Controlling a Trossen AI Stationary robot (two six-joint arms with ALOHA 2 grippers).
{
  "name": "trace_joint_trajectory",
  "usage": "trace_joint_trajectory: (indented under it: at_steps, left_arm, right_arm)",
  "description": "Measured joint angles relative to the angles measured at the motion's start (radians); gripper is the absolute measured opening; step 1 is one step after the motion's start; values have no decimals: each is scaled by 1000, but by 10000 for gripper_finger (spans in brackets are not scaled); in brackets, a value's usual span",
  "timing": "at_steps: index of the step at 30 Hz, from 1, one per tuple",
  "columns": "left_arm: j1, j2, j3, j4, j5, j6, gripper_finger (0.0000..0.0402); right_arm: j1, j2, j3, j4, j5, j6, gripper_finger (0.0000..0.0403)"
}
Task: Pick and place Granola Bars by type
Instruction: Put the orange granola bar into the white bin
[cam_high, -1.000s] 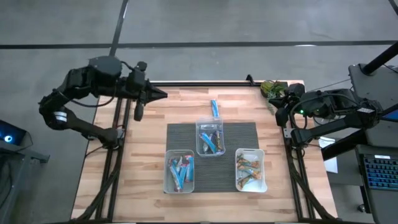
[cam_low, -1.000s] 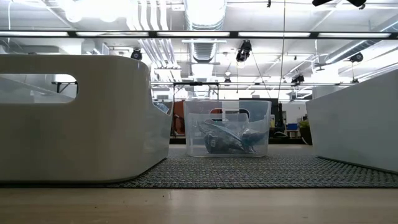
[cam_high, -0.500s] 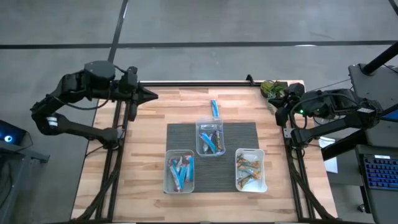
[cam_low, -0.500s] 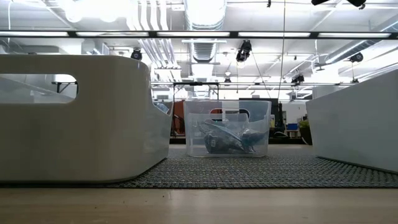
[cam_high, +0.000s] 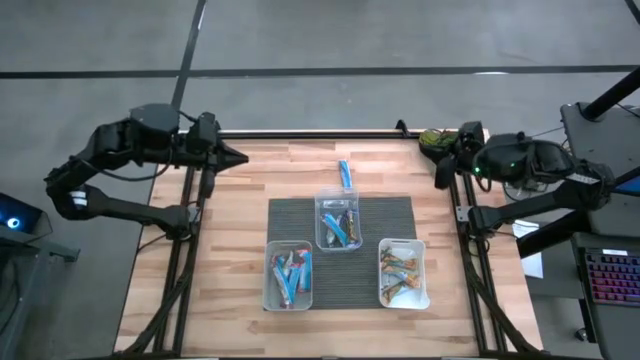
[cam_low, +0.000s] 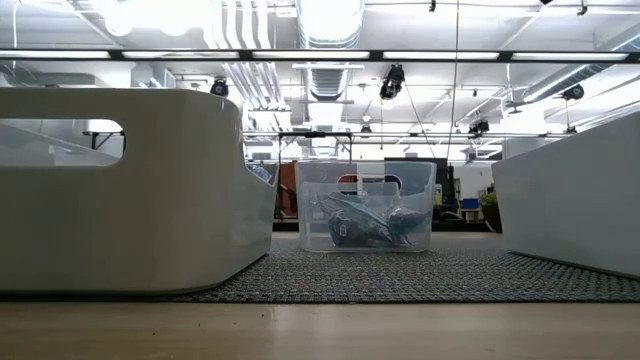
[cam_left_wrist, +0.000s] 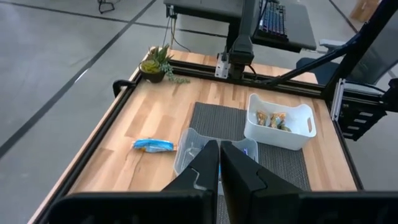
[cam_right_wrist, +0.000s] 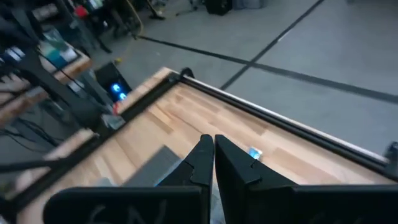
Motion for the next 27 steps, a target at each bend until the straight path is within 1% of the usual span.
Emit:
trace_joint_trajectory:
  at_steps: [2, 4, 11, 21, 27]
  left_arm:
    - [0, 1, -4, -1, 0, -2, 0]
    - [0, 2, -4, 0, 0, 0, 0]
    - [0, 2, -4, 0, 0, 0, 0]
    - [0, 0, -4, 0, 0, -5, 0]
    - [0, 0, -4, -1, 0, -5, 0]
  right_arm:
    - [-34, 2, 4, 33, -37, -4, 8]
    - [-74, 20, 36, 36, -78, -15, 8]
    - [-212, 146, 216, -12, -166, -89, 8]
    - [-407, 392, 478, -120, -317, -156, 8]
    - [-511, 559, 627, -192, -356, -181, 9]
